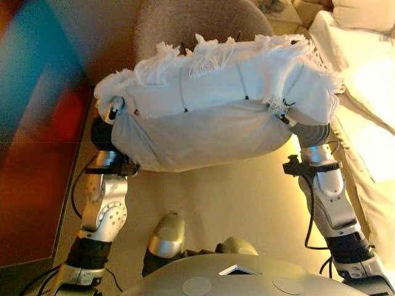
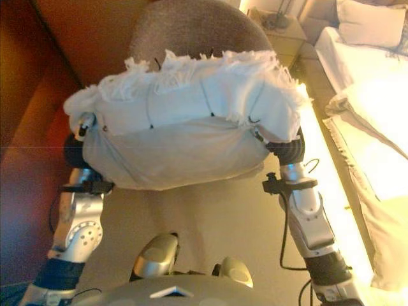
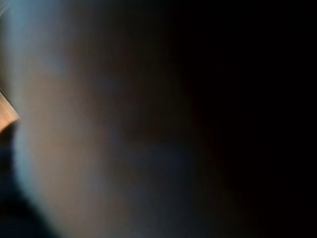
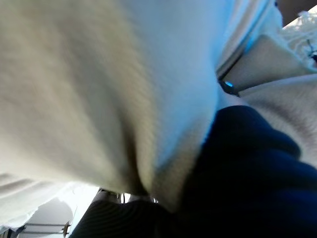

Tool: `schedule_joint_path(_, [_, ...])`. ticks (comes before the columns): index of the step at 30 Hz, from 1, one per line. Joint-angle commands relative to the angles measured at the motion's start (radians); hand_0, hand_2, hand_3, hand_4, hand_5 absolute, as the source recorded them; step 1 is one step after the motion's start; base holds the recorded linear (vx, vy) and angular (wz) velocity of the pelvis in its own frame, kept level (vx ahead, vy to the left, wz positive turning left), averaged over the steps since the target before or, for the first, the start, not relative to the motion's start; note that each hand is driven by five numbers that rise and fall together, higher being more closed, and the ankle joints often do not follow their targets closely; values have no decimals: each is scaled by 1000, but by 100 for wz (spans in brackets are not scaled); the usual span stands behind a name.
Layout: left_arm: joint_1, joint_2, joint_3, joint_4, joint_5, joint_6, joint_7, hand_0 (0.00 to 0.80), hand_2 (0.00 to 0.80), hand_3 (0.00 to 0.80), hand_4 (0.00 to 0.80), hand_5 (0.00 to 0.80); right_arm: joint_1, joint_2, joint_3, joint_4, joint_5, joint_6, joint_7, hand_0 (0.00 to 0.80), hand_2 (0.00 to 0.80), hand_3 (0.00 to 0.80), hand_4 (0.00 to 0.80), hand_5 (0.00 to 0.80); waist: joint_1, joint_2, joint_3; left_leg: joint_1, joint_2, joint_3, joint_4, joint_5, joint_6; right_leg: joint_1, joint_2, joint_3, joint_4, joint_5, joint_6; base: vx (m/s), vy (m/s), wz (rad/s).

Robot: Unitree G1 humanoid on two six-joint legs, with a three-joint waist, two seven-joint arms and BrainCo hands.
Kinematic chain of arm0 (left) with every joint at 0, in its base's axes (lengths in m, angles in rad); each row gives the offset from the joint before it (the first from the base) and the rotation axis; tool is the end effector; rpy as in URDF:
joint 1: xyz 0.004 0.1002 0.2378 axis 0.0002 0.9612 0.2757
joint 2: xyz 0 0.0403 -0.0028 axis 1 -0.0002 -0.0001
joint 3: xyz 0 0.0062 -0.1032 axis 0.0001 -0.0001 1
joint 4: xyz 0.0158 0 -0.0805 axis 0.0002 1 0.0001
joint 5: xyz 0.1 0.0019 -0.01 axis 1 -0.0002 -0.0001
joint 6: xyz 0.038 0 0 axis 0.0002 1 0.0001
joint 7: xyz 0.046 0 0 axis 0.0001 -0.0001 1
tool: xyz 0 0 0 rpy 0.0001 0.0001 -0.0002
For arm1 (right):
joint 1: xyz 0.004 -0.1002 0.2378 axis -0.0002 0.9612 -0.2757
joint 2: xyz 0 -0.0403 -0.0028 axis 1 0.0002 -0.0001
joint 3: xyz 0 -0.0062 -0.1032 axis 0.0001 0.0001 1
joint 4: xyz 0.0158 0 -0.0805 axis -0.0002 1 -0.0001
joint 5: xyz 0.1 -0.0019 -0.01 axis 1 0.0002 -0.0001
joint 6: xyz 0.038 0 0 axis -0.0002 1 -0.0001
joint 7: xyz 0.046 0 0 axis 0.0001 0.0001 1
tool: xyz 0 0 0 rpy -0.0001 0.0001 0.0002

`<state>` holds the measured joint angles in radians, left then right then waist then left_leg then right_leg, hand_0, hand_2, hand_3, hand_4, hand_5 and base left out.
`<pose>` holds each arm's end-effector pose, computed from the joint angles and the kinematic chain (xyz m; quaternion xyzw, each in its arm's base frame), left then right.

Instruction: Pick up the cushion and take it to the sofa

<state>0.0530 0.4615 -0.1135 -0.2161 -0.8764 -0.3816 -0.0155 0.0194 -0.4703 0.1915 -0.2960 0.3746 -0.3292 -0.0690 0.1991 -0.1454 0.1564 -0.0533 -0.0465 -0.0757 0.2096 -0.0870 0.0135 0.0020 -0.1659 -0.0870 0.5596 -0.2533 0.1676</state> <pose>0.1881 0.2068 0.0962 -0.2260 -0.2118 -0.0638 0.9487 0.1875 -0.1791 0.1081 0.0006 -0.2462 0.1144 0.9624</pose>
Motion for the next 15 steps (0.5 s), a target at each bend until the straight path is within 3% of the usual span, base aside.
schedule_joint_path(1, [-119,-37,-66,-111,68,-27,-24,800,800,800,800,800,-43,-3,37,-72,8,-115,70,800,800,800,800,800,-65,63,-77,9,-25,2,-160,87,37,12,83,-70,-298,231,-48,371,-23,-15])
schedule_joint_path(3, [-129,-53,-81,-105,82,-12,-44,800,800,800,800,800,-39,-7,30,-54,2,-138,61,800,800,800,800,800,-98,71,-66,36,-24,6,-141,53,35,-19,61,-55,-389,244,-56,354,-38,4])
schedule_joint_path(6, [-145,-62,-93,-95,79,-11,-81,800,800,800,800,800,-42,-27,2,-34,14,-142,51,800,800,800,800,800,-141,49,-53,66,-56,3,-64,-49,42,-68,-11,2,-529,383,-19,417,-77,66])
schedule_joint_path(7, [-145,-62,-91,-99,74,-9,-85,800,800,800,800,800,-40,-34,-8,-29,23,-140,55,800,800,800,800,800,-152,42,-51,79,-65,2,-34,-90,43,-84,-38,4,-579,445,-2,460,-109,69])
schedule_joint_path(9, [-141,-61,-93,-98,68,-13,-78,800,800,800,800,800,-37,-46,-23,-26,45,-133,71,800,800,800,800,800,-165,41,-49,110,-63,1,-13,-132,43,-103,-58,-9,-637,498,13,448,-106,52])
schedule_joint_path(15, [-142,-65,-119,-58,78,-24,-32,800,800,800,800,800,5,-57,-46,-42,85,-126,134,800,800,800,800,800,-214,52,-42,185,-67,10,54,-238,60,-235,-96,7,-647,547,26,513,-151,45])
